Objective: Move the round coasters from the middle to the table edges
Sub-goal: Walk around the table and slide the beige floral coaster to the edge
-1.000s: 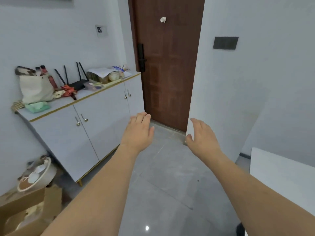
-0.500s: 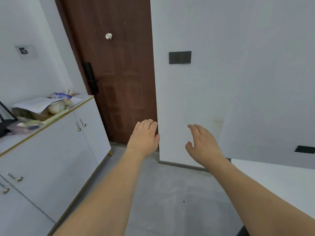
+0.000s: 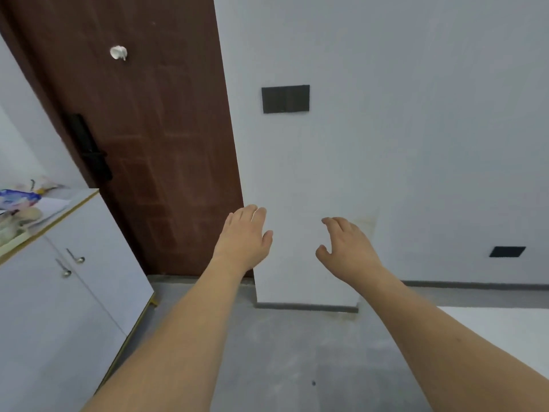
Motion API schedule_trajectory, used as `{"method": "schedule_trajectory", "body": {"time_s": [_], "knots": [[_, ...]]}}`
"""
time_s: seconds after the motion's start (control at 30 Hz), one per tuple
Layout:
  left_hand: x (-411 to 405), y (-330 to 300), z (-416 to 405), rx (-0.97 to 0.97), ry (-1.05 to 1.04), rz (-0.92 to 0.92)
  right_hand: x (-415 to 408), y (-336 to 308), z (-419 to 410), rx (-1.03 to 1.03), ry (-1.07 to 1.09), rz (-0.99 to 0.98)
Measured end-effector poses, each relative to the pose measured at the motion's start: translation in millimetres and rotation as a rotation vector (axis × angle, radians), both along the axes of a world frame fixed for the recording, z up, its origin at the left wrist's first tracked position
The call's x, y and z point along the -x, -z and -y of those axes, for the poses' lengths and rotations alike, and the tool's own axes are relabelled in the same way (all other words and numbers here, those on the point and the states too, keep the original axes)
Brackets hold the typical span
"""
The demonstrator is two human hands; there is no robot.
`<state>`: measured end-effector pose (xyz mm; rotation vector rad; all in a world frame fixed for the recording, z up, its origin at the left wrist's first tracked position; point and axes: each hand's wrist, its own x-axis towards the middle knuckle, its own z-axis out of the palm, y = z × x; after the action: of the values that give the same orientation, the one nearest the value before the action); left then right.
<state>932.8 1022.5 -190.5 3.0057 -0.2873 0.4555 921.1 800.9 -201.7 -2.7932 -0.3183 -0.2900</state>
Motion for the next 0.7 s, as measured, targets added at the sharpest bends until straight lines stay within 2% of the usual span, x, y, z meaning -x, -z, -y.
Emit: {"method": "schedule_trajectory", "body": {"time_s": [0.33,0.7], "knots": [[-176,15,11,0.014,0.174,-0.107,-131,1,14,0.096,0.218,-0.058],[-316,50,95,-0.036,0.337,-0.172,-257,36,87,0.083,0.386,-0.143]]}}
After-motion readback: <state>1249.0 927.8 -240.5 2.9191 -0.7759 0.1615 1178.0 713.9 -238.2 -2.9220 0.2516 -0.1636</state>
